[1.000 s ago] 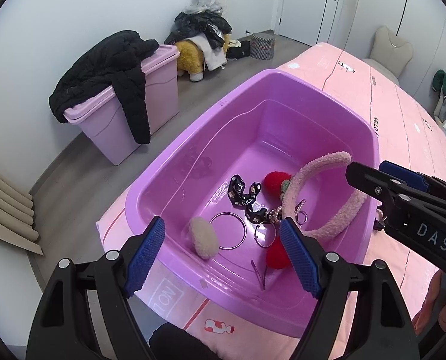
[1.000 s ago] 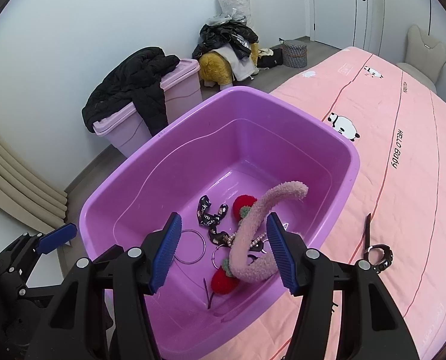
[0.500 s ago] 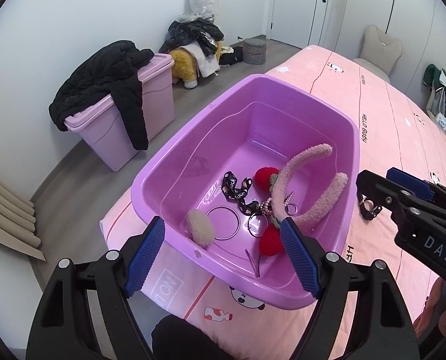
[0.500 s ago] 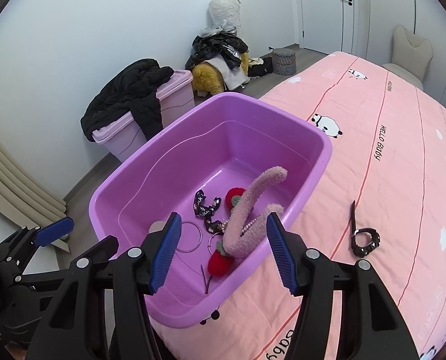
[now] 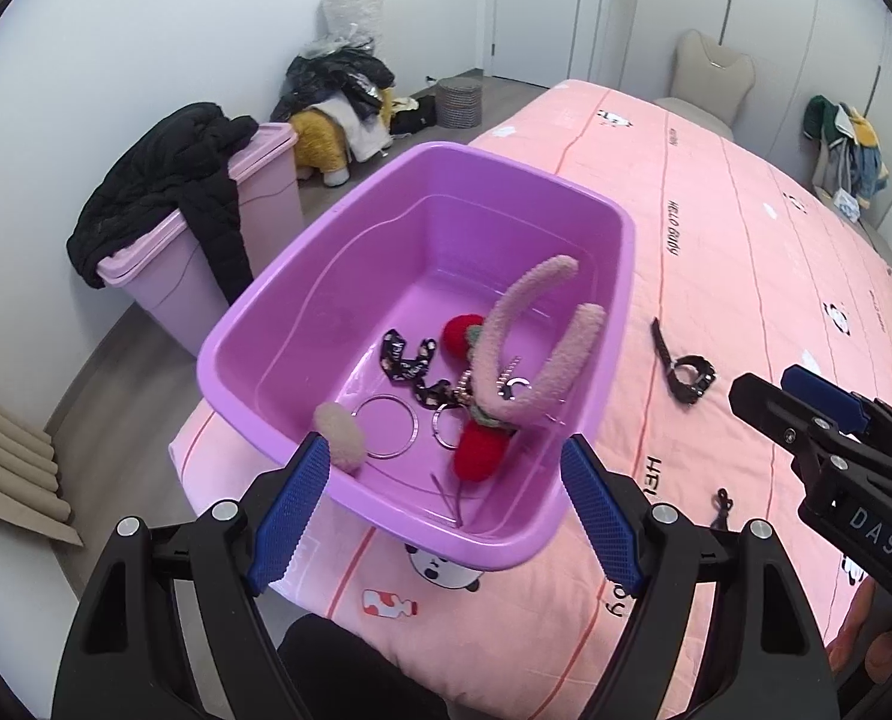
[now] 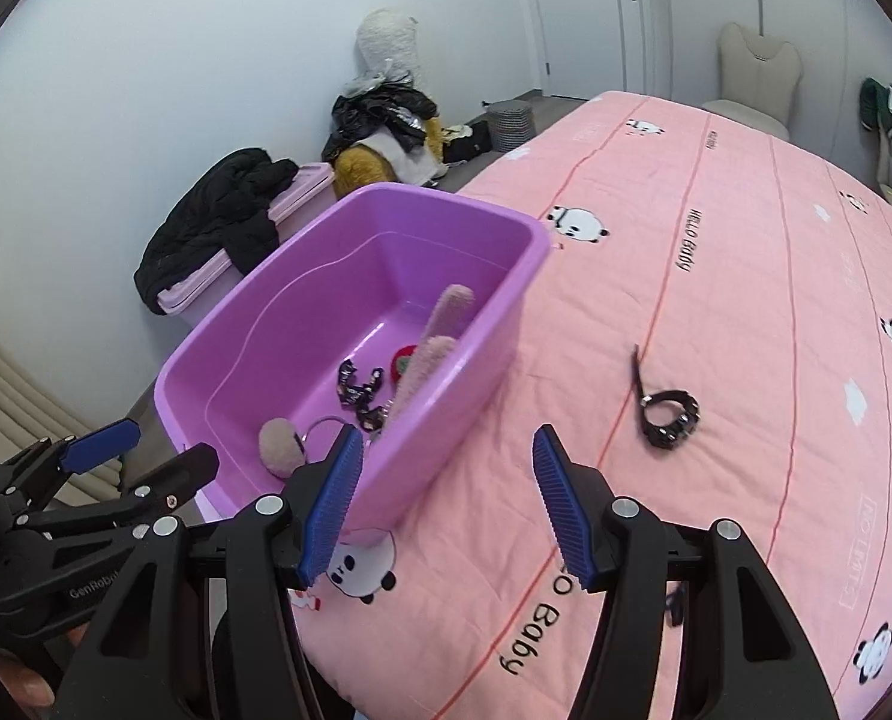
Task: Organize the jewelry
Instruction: 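Move both tools back over the bedspread toward the black watch and hair tie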
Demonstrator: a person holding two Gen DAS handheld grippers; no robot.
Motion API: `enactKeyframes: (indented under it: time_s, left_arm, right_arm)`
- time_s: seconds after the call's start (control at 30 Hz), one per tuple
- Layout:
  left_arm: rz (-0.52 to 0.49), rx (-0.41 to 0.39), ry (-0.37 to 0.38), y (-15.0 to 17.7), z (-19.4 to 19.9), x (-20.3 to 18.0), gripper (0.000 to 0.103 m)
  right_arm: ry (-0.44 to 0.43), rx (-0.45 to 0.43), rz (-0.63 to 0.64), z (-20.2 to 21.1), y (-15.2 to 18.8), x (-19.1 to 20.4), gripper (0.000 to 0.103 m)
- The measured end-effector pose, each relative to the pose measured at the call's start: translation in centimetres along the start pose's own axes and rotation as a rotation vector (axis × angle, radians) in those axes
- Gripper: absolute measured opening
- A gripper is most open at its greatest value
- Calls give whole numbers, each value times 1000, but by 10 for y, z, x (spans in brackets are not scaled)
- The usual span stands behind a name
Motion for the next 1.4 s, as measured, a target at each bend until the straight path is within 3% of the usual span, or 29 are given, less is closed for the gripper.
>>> enactKeyframes:
  time_s: [0.4, 0.63, 0.97, 1.4]
  left_arm:
    - [-127, -1, 103, 10, -1, -85, 78]
    - [-188, 26, 152, 19, -21, -135, 81]
    - [-250, 116, 174, 35, -91, -190, 81]
    - [-284, 160, 174, 25, -187, -240, 81]
  right_arm:
    - [160, -5, -198, 41, 67, -114, 57]
    - [226, 11, -262, 43, 109, -151, 57]
    - [244, 72, -358, 5, 159, -187, 57]
    - [262, 122, -401, -59, 182, -220, 57]
Point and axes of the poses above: each gripper's, at about its wrist camera, not at the fingertips, and z roughly against the way its jaws point, x to its left, y to its underside, the point moved 3 cm from there along -z, roughly the way its jaws point, and after that the axes turned 1 degree about -y, right-handed, at the moved point
